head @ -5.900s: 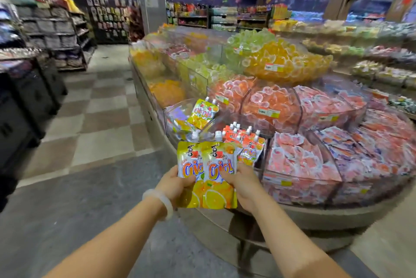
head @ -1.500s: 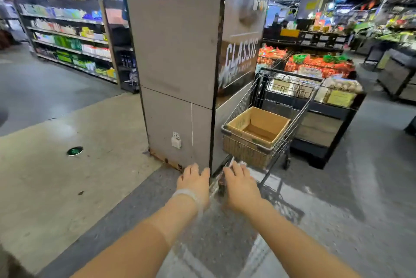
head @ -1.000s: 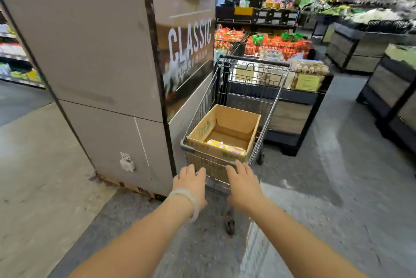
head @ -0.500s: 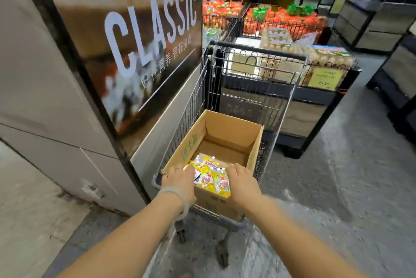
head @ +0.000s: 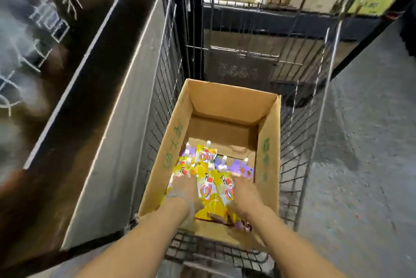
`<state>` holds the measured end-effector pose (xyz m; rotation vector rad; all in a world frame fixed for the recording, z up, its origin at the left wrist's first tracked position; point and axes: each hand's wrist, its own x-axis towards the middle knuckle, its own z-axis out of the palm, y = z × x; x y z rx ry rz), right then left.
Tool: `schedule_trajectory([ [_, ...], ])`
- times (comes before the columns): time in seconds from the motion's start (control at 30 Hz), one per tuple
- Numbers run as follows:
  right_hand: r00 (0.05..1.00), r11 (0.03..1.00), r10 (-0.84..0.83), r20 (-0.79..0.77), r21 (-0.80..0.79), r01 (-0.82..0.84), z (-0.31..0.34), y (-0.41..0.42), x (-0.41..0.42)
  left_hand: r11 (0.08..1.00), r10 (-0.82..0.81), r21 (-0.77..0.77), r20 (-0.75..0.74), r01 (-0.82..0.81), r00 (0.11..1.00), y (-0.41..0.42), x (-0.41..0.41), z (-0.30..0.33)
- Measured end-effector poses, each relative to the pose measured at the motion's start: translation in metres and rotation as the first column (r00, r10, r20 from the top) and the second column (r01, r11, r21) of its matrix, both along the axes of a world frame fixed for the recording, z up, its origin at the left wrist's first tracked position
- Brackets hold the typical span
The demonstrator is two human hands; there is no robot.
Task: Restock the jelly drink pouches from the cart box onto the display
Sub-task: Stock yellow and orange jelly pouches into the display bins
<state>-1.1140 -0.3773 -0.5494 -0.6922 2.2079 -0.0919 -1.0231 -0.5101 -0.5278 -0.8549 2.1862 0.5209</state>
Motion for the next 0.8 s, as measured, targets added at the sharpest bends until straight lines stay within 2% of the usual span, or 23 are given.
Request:
schedule_trajectory([
  [0.1, 0.986, 0.989, -0.14, 0.096, 0.072, 0.133, -0.045, -0.001, -0.004, 0.985, 0.078, 0.147, 0.061, -0.086, 0.995, 0.001, -0.01, -0.042],
  [0.2, 0.945, 0.953, -0.297, 0.137, 0.111, 0.283, -0.079, 0.001, -0.007, 0.956, 0.157, 0.244, 0.043, -0.163, 0.987, 0.01, -0.021, -0.074],
  [0.33, 0.84, 0.859, -0.511, 0.184, 0.14, 0.493, -0.105, 0.004, -0.004, 0.9, 0.352, 0.257, 0.045, -0.351, 0.935, 0.028, -0.035, -0.097],
  [0.43, 0.833, 0.849, -0.522, 0.184, 0.212, 0.485, -0.112, 0.006, -0.003, 0.829, 0.5, 0.207, 0.143, -0.52, 0.854, 0.036, -0.045, -0.106],
  [0.53, 0.806, 0.834, -0.545, 0.229, 0.241, 0.496, -0.112, 0.01, -0.007, 0.847, 0.452, 0.191, 0.228, -0.495, 0.862, 0.035, -0.051, -0.112],
  [0.67, 0.782, 0.826, -0.562, 0.268, 0.217, 0.52, -0.11, 0.013, -0.007, 0.867, 0.395, 0.214, 0.254, -0.45, 0.883, 0.03, -0.053, -0.117],
  [0.8, 0.652, 0.756, -0.634, 0.415, 0.158, 0.635, -0.104, 0.005, 0.005, 0.842, 0.445, 0.208, 0.254, -0.498, 0.859, 0.015, -0.043, -0.108],
])
